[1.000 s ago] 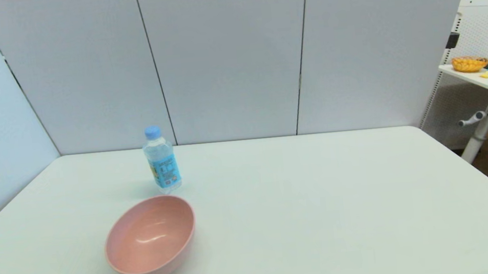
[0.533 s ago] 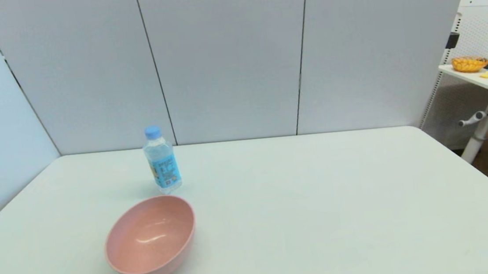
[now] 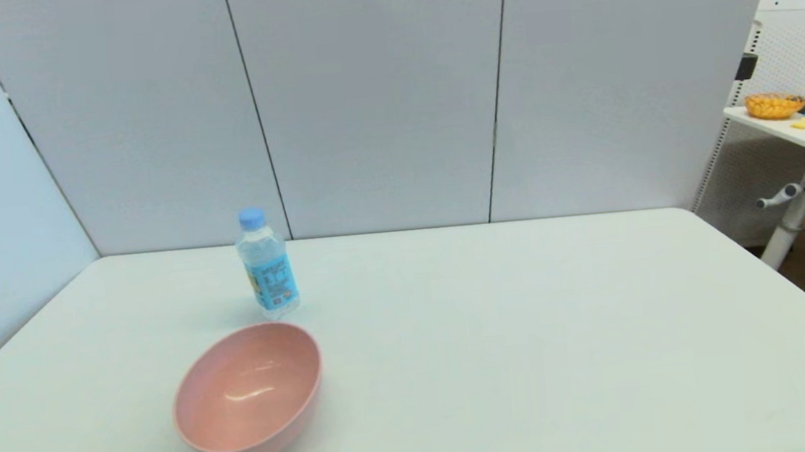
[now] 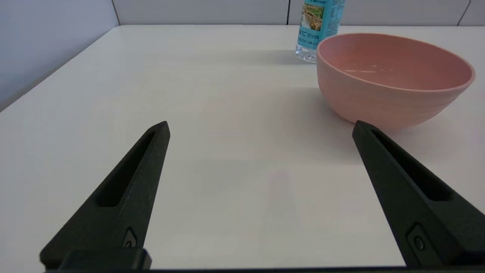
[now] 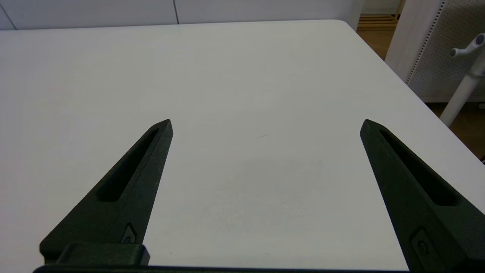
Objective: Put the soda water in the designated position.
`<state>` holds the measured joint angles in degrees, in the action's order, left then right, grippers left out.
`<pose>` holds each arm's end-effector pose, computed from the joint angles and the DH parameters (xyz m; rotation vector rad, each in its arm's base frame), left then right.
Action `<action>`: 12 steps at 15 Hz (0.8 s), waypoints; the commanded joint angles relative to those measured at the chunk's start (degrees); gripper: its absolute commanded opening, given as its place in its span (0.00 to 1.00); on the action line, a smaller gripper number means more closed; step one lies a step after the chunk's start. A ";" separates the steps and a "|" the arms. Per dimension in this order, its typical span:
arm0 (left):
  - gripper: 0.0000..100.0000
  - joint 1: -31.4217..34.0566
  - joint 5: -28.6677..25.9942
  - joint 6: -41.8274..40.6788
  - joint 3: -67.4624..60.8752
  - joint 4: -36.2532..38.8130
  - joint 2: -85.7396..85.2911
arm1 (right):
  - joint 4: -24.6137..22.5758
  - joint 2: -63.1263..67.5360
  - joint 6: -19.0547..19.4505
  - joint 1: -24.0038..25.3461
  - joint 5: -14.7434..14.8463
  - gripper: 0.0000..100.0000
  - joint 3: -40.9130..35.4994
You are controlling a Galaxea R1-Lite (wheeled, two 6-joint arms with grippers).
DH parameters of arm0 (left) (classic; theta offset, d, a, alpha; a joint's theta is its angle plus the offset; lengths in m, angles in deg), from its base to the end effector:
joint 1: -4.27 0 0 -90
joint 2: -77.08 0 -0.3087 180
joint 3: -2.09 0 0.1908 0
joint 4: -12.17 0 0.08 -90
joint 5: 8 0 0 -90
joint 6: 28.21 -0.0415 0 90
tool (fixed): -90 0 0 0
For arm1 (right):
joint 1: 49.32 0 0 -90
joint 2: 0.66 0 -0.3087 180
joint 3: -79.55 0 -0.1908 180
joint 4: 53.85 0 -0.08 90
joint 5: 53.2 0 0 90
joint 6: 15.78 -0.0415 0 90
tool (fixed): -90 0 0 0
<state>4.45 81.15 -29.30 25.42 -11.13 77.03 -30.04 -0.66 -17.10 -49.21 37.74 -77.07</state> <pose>-0.0121 -0.0007 0.0756 0.0190 -0.0015 -0.0117 -0.0121 -0.0007 0.0748 0.0230 0.0073 -0.0146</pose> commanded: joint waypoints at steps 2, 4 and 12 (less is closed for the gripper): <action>1.00 -0.01 -0.03 0.04 -0.02 0.00 0.14 | 0.02 0.09 0.00 0.07 -0.06 1.00 0.01; 1.00 -0.01 -0.03 0.04 -0.02 0.00 0.14 | 0.02 0.09 0.00 0.07 0.03 1.00 0.01; 1.00 -0.01 -0.03 0.04 -0.02 0.00 0.14 | 0.02 0.00 0.44 -0.02 -0.06 1.00 0.01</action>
<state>4.43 81.12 -29.26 25.40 -11.13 76.98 -30.09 -0.66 -16.63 -49.25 37.68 -77.07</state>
